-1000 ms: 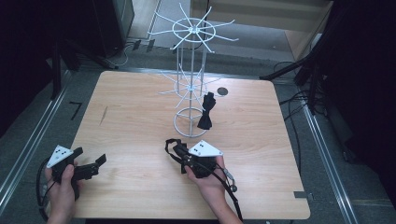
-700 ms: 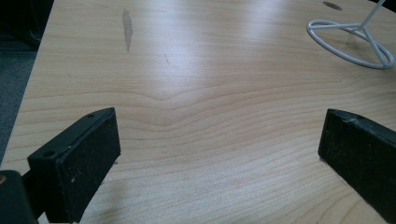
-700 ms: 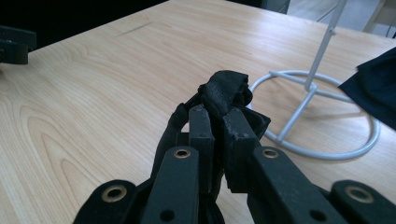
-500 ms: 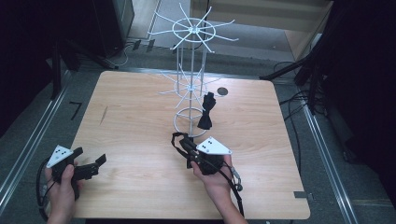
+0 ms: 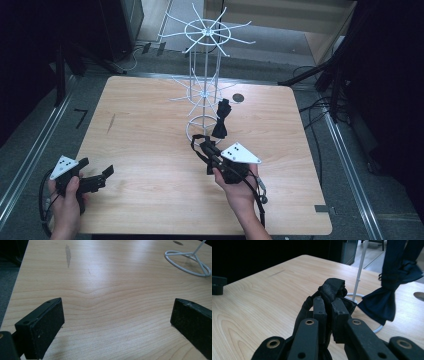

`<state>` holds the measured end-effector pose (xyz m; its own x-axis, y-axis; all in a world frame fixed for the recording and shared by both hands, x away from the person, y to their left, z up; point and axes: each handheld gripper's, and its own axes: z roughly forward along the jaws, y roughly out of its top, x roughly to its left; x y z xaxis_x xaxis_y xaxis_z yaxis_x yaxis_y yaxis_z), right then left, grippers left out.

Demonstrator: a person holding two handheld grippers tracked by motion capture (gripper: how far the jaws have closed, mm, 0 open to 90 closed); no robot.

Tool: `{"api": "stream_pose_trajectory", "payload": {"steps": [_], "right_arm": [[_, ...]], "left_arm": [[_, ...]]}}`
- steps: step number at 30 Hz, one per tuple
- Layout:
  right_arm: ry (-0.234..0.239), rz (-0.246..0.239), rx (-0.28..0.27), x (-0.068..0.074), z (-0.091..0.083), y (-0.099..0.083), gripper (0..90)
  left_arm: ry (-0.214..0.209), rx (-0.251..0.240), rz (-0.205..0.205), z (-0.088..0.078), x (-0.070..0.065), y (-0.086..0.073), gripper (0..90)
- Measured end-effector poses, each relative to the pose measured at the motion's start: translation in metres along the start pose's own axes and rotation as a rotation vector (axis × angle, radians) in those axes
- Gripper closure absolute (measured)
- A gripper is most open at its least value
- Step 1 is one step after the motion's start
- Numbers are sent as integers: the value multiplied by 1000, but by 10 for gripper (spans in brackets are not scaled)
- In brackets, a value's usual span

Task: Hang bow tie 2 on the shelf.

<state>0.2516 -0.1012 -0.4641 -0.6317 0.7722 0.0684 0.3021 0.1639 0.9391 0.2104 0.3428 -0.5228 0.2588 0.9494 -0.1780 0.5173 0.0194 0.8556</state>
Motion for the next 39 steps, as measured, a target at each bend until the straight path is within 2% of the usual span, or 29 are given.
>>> {"api": "stream_pose_trajectory", "payload": {"steps": [12, 19, 39], "right_arm": [[-7, 8, -31, -6, -10, 9, 850], [-2, -14, -51, -5, -14, 14, 852], [2, -35, -120, -5, -27, 31, 852]], "left_arm": [[0, 0, 3, 0, 0, 0, 0], [1, 1, 4, 0, 0, 0, 0], [2, 1, 5, 0, 0, 0, 0]]}}
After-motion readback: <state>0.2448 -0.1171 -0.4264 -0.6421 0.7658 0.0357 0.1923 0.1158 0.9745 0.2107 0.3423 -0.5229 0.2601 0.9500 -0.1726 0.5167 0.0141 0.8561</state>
